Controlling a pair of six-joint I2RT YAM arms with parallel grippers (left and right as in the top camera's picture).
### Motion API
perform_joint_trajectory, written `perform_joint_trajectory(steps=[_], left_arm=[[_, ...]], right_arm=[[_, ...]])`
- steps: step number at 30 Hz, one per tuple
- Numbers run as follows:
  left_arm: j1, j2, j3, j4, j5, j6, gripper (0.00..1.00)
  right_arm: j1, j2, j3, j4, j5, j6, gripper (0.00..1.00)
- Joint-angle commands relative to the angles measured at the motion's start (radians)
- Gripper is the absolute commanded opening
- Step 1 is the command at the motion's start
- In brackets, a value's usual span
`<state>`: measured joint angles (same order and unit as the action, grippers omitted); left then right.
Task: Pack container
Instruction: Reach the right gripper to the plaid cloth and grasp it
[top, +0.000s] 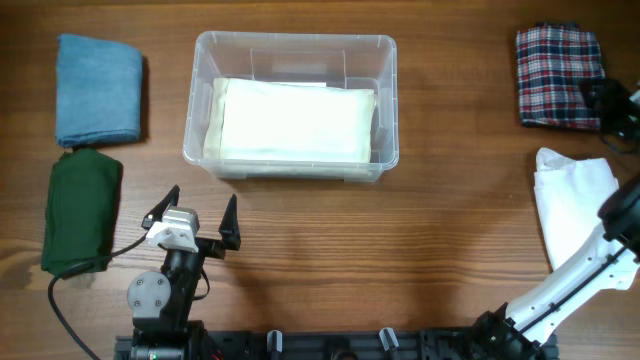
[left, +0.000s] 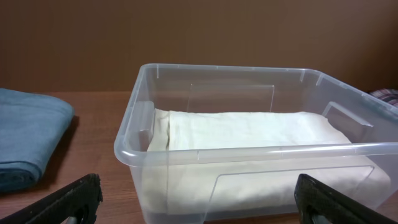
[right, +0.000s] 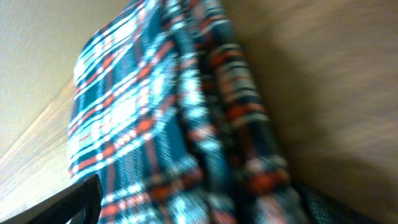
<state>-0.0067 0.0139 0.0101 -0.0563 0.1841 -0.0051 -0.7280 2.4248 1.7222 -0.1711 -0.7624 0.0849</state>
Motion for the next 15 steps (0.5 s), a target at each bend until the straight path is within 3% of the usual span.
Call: perform_joint_trajectory(steps=[1,5,6,8,10,15], left_arm=[[-0.005,-0.007,-0.005,-0.004,-0.006,-0.002,1.00],[-0.005,-0.007,-0.005,-0.004,-0.006,-0.002,1.00],[-0.005,-0.007,-0.005,-0.004,-0.006,-0.002,1.00],[-0.005,-0.007,-0.005,-0.004,-0.006,-0.002,1.00],[-0.005,-0.007,-0.005,-0.004,-0.006,-0.002,1.00],[-0.005,-0.007,-0.005,-0.004,-0.006,-0.002,1.00]], right_arm=[[0.113,0.109,-0.047,-0.024,0.013,0.063,0.90],[0.152,0.109,-0.047,-0.025,0.011,0.084,0.69],[0.153,0.109,-0.047,-0.026,0.001,0.085,0.58],[0.153,0.109,-0.047,-0.026,-0.018,0.098,0.23],[0.153,0.109,-0.047,-0.023,-0.041,0.098,0.07],[0.153,0.109,-0.047,-0.024,-0.073,0.097,0.04]])
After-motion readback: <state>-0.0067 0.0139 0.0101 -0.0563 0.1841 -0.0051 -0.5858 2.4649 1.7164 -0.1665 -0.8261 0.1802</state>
